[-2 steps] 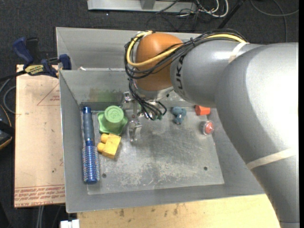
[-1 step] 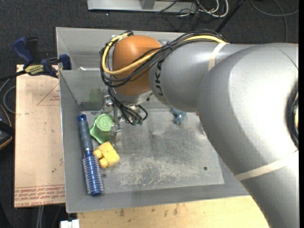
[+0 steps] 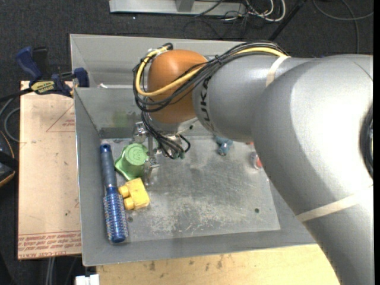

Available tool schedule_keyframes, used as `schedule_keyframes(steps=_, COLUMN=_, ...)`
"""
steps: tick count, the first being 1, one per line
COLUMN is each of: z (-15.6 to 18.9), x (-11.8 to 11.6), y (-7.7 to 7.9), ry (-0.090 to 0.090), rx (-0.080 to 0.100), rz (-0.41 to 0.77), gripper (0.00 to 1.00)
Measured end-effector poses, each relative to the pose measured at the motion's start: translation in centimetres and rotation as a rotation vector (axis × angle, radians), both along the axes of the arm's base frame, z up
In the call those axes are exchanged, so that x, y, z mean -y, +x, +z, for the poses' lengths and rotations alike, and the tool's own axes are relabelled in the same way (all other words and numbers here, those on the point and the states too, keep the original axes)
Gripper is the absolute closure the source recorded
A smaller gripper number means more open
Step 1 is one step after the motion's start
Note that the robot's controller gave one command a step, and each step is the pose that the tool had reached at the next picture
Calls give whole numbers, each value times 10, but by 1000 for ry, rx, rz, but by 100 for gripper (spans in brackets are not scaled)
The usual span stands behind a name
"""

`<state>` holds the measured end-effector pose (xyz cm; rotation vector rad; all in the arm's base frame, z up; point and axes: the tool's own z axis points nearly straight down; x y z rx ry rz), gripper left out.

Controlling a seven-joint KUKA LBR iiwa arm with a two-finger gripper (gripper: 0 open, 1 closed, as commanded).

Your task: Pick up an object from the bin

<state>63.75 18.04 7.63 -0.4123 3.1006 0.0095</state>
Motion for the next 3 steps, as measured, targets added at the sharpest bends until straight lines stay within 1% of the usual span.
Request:
schedule_keyframes(steps=1, z=2, x=0, y=1, ry=0, rx=4, rz=1, gripper=100)
schedule_keyframes(steps=2, z=109, x=-4, y=-3, ry=-3, rx=-2, rz=-35, gripper=100)
schedule_keyframes(steps=3, z=179, x=-16, y=-9, ry=-7, rx=-2, rz=293, gripper=100)
